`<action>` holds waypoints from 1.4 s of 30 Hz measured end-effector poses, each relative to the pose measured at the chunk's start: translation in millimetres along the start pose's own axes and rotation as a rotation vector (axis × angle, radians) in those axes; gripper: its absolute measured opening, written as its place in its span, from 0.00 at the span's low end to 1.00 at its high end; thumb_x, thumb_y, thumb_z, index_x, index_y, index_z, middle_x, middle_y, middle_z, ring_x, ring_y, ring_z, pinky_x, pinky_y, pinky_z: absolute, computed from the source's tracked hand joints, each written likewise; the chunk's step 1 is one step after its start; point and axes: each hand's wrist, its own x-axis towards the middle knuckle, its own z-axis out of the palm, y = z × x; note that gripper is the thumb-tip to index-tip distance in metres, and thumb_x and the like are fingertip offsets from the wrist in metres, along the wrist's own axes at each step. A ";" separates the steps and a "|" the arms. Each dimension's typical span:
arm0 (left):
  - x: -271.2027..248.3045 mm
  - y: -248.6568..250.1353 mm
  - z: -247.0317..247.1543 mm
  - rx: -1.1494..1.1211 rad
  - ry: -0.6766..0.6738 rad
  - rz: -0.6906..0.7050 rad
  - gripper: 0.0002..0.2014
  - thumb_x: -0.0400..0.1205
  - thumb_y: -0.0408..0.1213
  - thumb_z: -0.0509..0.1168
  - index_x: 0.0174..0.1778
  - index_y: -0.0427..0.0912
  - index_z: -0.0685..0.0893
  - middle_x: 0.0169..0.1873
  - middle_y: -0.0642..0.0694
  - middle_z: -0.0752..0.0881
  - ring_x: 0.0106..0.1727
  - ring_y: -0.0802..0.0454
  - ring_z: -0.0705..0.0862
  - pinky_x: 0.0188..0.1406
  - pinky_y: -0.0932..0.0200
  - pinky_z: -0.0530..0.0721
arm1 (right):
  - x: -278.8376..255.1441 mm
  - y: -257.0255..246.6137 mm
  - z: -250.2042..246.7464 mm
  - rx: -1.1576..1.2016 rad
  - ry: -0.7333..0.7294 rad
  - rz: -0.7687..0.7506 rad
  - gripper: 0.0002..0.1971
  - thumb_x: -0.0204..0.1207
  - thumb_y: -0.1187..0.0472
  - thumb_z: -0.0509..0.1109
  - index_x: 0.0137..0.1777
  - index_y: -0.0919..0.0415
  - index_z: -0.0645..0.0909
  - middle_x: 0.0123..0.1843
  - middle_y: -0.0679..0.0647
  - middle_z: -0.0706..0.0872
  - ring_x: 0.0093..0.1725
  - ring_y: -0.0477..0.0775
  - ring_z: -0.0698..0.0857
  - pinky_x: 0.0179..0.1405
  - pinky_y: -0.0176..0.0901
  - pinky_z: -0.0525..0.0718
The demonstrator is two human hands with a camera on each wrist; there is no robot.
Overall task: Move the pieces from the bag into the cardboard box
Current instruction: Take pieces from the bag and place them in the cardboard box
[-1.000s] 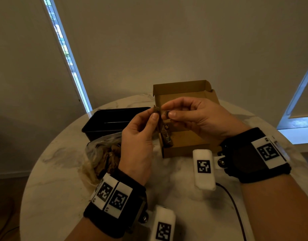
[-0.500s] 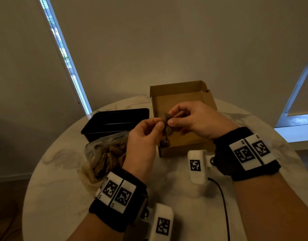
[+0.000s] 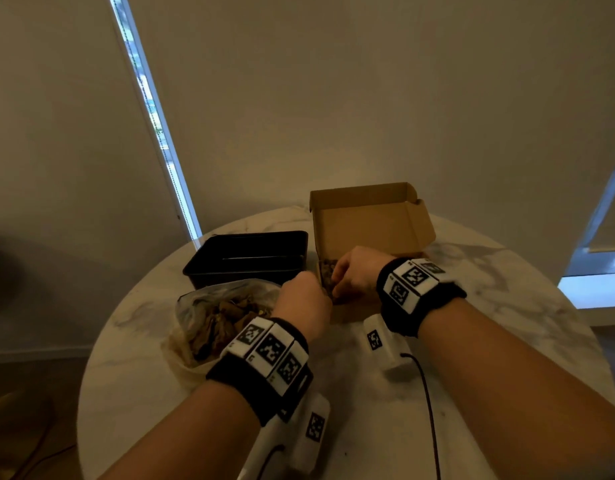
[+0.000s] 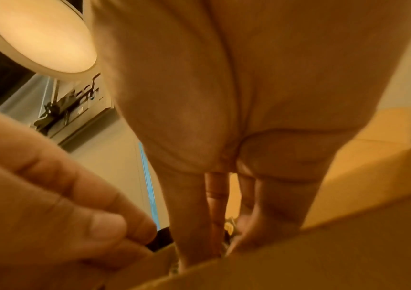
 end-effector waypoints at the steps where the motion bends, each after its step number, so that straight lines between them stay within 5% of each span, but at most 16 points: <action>1: 1.4 0.3 0.5 0.012 -0.012 -0.011 0.08 0.87 0.33 0.61 0.57 0.37 0.84 0.54 0.38 0.86 0.57 0.39 0.85 0.52 0.50 0.84 | 4.1 -0.6 2.9 -0.033 -0.005 0.001 0.15 0.77 0.63 0.80 0.62 0.62 0.88 0.51 0.53 0.86 0.52 0.53 0.84 0.50 0.45 0.87; 4: 4.1 1.3 2.8 0.026 -0.049 0.004 0.09 0.87 0.33 0.61 0.56 0.36 0.86 0.54 0.37 0.87 0.57 0.38 0.86 0.48 0.52 0.82 | 17.1 2.6 11.3 -0.040 0.060 -0.010 0.15 0.81 0.65 0.73 0.67 0.63 0.85 0.57 0.58 0.86 0.53 0.54 0.83 0.63 0.50 0.87; 8: 9.2 -0.4 7.1 0.013 -0.079 -0.022 0.12 0.86 0.32 0.61 0.62 0.39 0.86 0.58 0.39 0.88 0.60 0.39 0.86 0.61 0.46 0.86 | 24.6 1.8 15.8 -0.096 0.075 -0.003 0.08 0.81 0.65 0.70 0.57 0.55 0.82 0.56 0.57 0.84 0.53 0.53 0.82 0.66 0.54 0.86; 11: 12.5 -4.3 9.5 -0.026 -0.088 -0.036 0.13 0.86 0.32 0.62 0.63 0.41 0.87 0.58 0.40 0.89 0.59 0.41 0.87 0.62 0.45 0.87 | 27.7 -2.4 12.5 -0.128 0.094 0.051 0.07 0.79 0.61 0.75 0.54 0.59 0.83 0.55 0.56 0.86 0.55 0.55 0.85 0.65 0.53 0.87; 15: 14.1 -7.4 10.9 -0.055 -0.088 -0.037 0.13 0.86 0.32 0.62 0.63 0.41 0.87 0.56 0.40 0.89 0.58 0.41 0.87 0.60 0.45 0.88 | 31.6 -7.4 13.3 -0.223 0.058 0.136 0.21 0.73 0.54 0.83 0.62 0.63 0.87 0.59 0.60 0.90 0.60 0.62 0.88 0.63 0.54 0.88; 26: -11.6 -2.1 -8.2 -0.225 -0.013 0.046 0.11 0.88 0.37 0.60 0.55 0.40 0.87 0.50 0.42 0.89 0.52 0.44 0.88 0.54 0.49 0.89 | 5.5 -15.6 -5.0 -0.070 0.028 0.153 0.12 0.76 0.59 0.80 0.54 0.67 0.89 0.50 0.62 0.94 0.52 0.61 0.93 0.59 0.58 0.91; 29: -29.5 -6.5 -35.1 -0.353 0.078 0.105 0.12 0.90 0.39 0.61 0.64 0.47 0.87 0.54 0.50 0.89 0.54 0.54 0.87 0.54 0.58 0.86 | -16.1 -32.8 -7.4 -0.137 0.162 0.048 0.10 0.78 0.56 0.78 0.51 0.62 0.89 0.48 0.57 0.93 0.50 0.57 0.92 0.56 0.56 0.92; 32: -38.7 -28.4 -66.7 -0.410 0.168 0.091 0.12 0.89 0.41 0.63 0.65 0.52 0.87 0.54 0.55 0.89 0.55 0.56 0.86 0.61 0.54 0.86 | -45.2 -61.2 5.7 -0.119 0.225 -0.148 0.05 0.79 0.54 0.77 0.50 0.55 0.88 0.46 0.51 0.90 0.47 0.51 0.89 0.51 0.48 0.90; 37: -44.4 -81.4 -110.8 -0.307 0.293 -0.039 0.10 0.88 0.37 0.64 0.58 0.50 0.91 0.52 0.53 0.89 0.54 0.56 0.85 0.58 0.55 0.85 | -65.5 -105.7 44.9 -0.176 0.049 -0.344 0.09 0.78 0.53 0.78 0.56 0.53 0.88 0.51 0.49 0.89 0.50 0.48 0.87 0.40 0.37 0.82; 40: -47.9 -109.8 -118.9 -0.204 0.282 -0.179 0.09 0.85 0.40 0.67 0.49 0.62 0.88 0.56 0.51 0.87 0.62 0.48 0.83 0.63 0.48 0.84 | -60.6 -120.0 66.2 -0.285 -0.075 -0.334 0.21 0.74 0.51 0.82 0.66 0.50 0.84 0.61 0.50 0.86 0.56 0.52 0.84 0.48 0.42 0.85; 42: -48.7 -122.7 -118.9 -0.195 0.237 -0.214 0.08 0.85 0.40 0.68 0.53 0.62 0.86 0.53 0.49 0.86 0.58 0.50 0.84 0.56 0.52 0.86 | -56.1 -124.2 77.6 -0.347 -0.100 -0.324 0.30 0.71 0.49 0.84 0.72 0.48 0.81 0.66 0.51 0.84 0.62 0.55 0.84 0.59 0.48 0.86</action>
